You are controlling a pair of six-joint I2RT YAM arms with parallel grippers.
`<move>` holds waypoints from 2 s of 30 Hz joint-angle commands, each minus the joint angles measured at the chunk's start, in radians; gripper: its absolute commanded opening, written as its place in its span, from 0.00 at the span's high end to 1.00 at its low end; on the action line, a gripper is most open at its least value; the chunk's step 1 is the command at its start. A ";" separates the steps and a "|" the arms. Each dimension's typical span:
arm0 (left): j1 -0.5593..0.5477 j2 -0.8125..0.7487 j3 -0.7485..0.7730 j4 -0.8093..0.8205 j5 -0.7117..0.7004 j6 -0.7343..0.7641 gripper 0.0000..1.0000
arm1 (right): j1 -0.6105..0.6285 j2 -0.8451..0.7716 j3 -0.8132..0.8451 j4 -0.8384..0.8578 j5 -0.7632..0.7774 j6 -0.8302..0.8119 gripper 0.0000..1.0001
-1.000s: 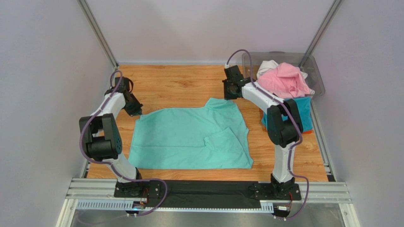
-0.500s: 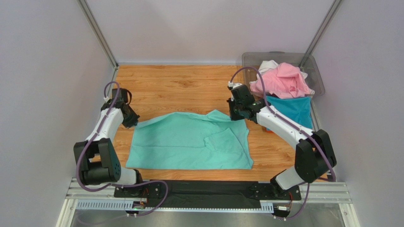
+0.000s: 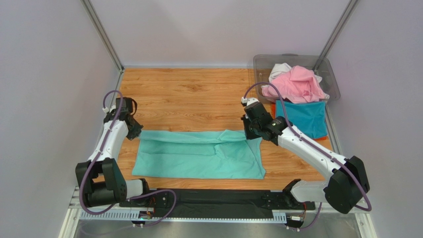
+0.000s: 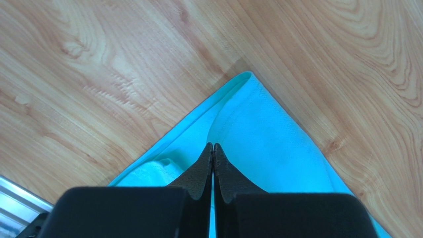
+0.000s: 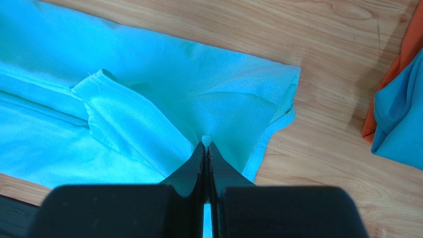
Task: Fold and stack the t-shirts
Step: Fold the tshirt
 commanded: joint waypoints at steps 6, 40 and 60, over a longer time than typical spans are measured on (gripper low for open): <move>0.000 -0.041 -0.012 -0.028 -0.061 -0.035 1.00 | 0.057 -0.085 -0.078 -0.031 0.058 0.051 1.00; -0.035 -0.177 -0.078 -0.065 0.140 -0.106 0.00 | 0.203 -0.200 -0.191 0.169 -0.080 0.232 0.00; -0.081 -0.081 -0.259 0.164 0.241 0.015 0.00 | 0.212 0.265 -0.080 0.303 -0.289 0.279 0.00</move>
